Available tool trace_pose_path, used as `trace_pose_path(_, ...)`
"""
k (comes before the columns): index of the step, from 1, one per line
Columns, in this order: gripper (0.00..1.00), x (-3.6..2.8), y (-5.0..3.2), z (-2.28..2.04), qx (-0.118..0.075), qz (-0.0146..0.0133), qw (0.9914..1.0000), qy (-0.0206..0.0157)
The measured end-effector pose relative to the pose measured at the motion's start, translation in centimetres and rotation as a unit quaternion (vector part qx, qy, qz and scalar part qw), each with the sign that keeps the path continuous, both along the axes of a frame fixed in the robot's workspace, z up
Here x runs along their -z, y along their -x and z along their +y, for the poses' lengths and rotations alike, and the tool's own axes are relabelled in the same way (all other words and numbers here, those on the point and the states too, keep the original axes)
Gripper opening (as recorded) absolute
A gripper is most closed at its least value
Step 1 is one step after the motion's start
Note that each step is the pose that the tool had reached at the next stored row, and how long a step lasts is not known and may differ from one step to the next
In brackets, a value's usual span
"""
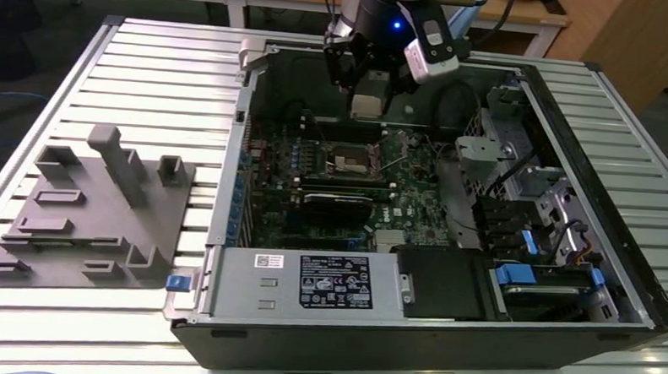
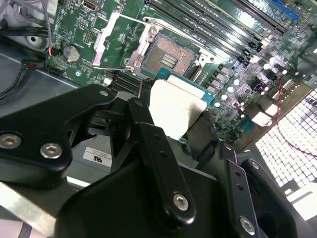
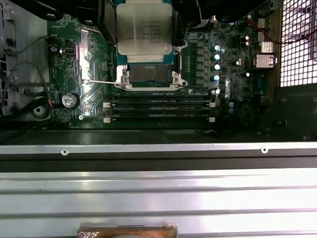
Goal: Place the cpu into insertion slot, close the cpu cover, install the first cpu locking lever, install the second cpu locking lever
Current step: 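Place the cpu into insertion slot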
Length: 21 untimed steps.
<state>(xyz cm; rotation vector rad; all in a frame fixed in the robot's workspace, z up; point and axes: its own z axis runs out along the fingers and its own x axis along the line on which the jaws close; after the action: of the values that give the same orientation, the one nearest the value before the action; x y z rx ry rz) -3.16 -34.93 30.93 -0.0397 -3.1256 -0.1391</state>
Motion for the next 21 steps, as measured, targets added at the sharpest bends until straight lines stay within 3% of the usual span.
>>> trace_pose_path(3,0.54,0.17,0.0,0.0,0.0,-0.0001,1.0,-0.0003)
trace_pose_path(18,0.54,2.89,0.54,0.0,0.001,-0.0025,1.0,-0.0001)
trace_pose_path(21,0.54,3.33,0.69,0.0,0.001,-0.0036,0.99999,-0.0014)
